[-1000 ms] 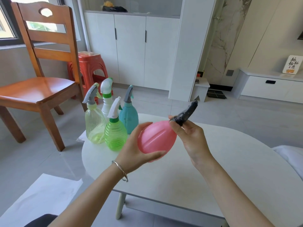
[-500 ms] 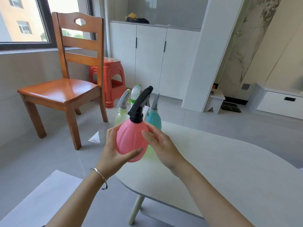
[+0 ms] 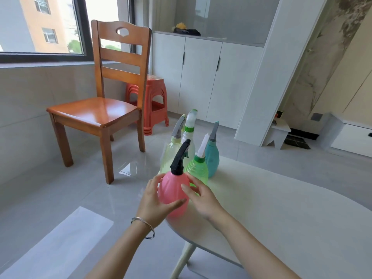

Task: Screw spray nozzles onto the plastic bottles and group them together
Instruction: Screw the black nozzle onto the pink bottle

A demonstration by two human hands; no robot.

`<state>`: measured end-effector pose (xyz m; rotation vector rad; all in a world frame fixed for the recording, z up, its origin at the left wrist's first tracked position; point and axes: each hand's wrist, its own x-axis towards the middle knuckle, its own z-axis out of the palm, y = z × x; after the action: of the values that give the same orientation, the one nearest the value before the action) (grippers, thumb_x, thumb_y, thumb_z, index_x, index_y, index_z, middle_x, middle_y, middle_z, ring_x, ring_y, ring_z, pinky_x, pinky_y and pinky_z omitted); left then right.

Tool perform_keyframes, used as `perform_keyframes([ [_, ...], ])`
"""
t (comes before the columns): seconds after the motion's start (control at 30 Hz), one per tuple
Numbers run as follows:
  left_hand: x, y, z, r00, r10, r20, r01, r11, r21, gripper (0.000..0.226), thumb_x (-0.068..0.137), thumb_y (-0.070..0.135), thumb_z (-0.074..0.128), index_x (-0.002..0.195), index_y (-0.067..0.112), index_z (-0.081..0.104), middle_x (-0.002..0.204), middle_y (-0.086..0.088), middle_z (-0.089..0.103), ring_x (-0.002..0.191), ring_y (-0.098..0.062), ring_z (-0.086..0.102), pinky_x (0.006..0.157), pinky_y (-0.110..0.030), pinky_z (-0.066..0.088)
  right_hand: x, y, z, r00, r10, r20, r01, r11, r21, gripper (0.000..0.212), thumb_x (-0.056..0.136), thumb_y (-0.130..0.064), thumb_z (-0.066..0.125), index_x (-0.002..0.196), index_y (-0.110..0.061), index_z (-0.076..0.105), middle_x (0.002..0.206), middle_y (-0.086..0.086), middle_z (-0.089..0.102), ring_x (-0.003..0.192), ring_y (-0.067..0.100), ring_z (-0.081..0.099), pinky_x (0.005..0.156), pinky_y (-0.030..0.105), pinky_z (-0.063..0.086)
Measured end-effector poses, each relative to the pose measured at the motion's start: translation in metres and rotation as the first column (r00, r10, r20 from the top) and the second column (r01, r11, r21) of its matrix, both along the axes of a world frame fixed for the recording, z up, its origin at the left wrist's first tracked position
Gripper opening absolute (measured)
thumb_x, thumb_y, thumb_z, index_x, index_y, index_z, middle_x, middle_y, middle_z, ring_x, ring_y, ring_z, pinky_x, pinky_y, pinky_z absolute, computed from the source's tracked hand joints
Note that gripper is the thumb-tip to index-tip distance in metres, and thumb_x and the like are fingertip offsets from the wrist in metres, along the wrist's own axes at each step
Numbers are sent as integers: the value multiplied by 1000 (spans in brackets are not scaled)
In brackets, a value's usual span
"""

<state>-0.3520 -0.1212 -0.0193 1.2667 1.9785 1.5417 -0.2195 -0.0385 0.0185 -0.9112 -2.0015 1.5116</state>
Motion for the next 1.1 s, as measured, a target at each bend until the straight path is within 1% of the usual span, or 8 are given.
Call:
perform_keyframes([
  [0.13,3,4,-4,999,52,-6,-52,998,33,83,53,50,85,122,34,42,118,6,49,105,-13,52,84,-30,50,-1,3,-4,998,-41,-47,41,999,4,39,90,-33,60,128,-32,53,122,-13,59,117,3,52,89,15,42],
  [0.23,5,7,-5,997,71,14,-72,997,37,83,53,46,86,122,33,43,118,6,48,107,-14,51,86,-33,51,-2,5,-8,993,-82,-90,84,996,9,36,87,-28,65,123,-25,58,117,-12,63,112,1,56,85,11,45],
  [0.3,4,10,-7,997,77,19,-77,996,38,83,53,45,87,123,31,43,120,5,47,108,-15,50,88,-35,50,0,8,-9,981,-160,-112,165,986,34,29,84,-24,69,113,-23,64,107,-11,67,102,4,62,80,10,48],
  [0.4,3,12,-8,997,79,17,-80,996,37,84,54,44,87,123,30,42,121,4,46,110,-16,49,89,-36,50,3,11,-11,973,-199,-118,207,977,60,18,84,-18,69,100,-27,67,99,-11,70,93,7,64,78,14,50],
  [0.67,5,13,-9,997,74,-3,-74,997,11,86,56,45,85,127,30,39,121,7,44,110,-15,48,88,-35,51,7,7,-12,977,-187,-103,188,982,0,29,85,-17,68,113,-22,65,110,-8,68,102,8,63,90,26,52],
  [0.8,6,13,-8,997,75,-4,-75,997,3,85,58,44,85,128,32,37,120,7,42,110,-15,47,87,-33,50,9,7,-12,978,-181,-100,181,983,-10,33,84,-19,69,116,-20,64,112,-8,68,103,8,63,90,24,51],
  [0.97,9,6,-2,999,40,28,-39,999,-32,98,57,49,82,138,24,32,135,0,41,121,-20,45,98,-44,48,15,4,-7,981,-165,-103,164,986,-14,33,83,-21,70,115,-24,62,116,-10,65,105,7,62,82,14,48],
  [1.1,8,-10,13,997,67,23,-67,998,12,102,55,57,75,141,26,30,142,0,39,125,-18,44,102,-37,42,38,-1,27,977,-171,-129,174,985,15,27,86,-15,67,113,-18,62,119,0,65,101,12,62,87,22,50],
])
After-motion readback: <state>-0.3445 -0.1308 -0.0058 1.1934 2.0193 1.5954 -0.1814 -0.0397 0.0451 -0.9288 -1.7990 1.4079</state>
